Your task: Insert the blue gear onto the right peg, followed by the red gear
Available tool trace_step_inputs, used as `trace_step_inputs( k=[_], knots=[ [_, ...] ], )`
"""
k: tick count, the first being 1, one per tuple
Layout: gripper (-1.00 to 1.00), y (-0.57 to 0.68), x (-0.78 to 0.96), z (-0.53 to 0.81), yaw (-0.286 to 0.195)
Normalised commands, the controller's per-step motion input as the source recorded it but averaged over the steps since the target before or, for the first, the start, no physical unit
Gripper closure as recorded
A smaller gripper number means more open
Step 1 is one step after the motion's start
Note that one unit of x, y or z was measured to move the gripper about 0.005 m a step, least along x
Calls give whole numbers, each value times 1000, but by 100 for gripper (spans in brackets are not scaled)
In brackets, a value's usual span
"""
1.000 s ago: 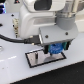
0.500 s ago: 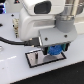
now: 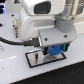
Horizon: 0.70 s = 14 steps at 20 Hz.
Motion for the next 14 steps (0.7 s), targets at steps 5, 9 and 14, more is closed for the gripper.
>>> trace_step_inputs(
  k=[5,9,14],
  knots=[
    [100,19,0,278,0],
    [100,12,85,-46,0],
    [100,-107,85,-143,0]
  ],
)
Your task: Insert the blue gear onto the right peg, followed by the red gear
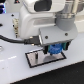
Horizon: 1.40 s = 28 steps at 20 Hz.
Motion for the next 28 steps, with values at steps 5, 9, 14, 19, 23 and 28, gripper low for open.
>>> trace_step_inputs(
  k=[5,9,14,19,23,28],
  knots=[
    [100,-47,170,-248,0],
    [100,2,177,-317,0],
    [100,26,117,-189,0],
    [-100,95,-21,138,0],
    [-100,152,-108,419,0],
    [-100,191,-163,456,0]
  ],
)
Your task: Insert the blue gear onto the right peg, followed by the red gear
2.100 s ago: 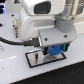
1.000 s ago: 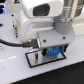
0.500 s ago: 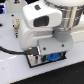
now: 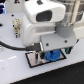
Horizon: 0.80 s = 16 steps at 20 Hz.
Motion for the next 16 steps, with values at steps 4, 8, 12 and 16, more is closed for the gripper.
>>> trace_step_inputs(
  k=[4,8,12,16],
  knots=[
    [-100,318,-425,333,0],
    [-100,431,-448,160,0],
    [-100,495,-406,27,0],
    [-100,377,-471,-31,0]
  ],
)
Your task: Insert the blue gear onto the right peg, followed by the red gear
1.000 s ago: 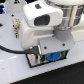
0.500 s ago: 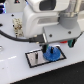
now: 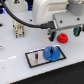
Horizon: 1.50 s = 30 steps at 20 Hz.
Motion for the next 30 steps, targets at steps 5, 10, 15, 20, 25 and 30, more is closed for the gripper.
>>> trace_step_inputs(
  k=[5,10,15,20,25,30],
  knots=[
    [-100,342,-432,-148,0],
    [-100,236,-325,-324,0],
    [-100,98,-178,-401,0],
    [-100,-11,-111,-390,0],
    [-100,-100,-161,-330,0],
    [100,-125,-312,-211,0]
  ],
)
